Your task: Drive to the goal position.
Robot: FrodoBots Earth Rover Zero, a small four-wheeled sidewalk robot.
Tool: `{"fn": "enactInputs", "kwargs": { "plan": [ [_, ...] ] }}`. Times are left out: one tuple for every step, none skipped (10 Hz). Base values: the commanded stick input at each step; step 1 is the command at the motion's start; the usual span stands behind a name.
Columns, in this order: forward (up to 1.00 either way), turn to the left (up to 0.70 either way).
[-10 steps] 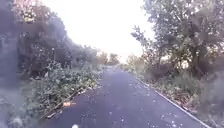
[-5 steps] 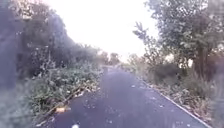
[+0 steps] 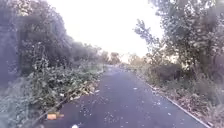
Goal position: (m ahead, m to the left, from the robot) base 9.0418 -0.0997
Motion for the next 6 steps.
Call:
{"fn": "enactInputs", "kwargs": {
  "plan": [
    [0.45,-0.13],
    [0.45,-0.23],
    [0.45,-0.25],
    [0.45,-0.26],
    [0.45,-0.27],
    [0.45,-0.27]
  ]
}}
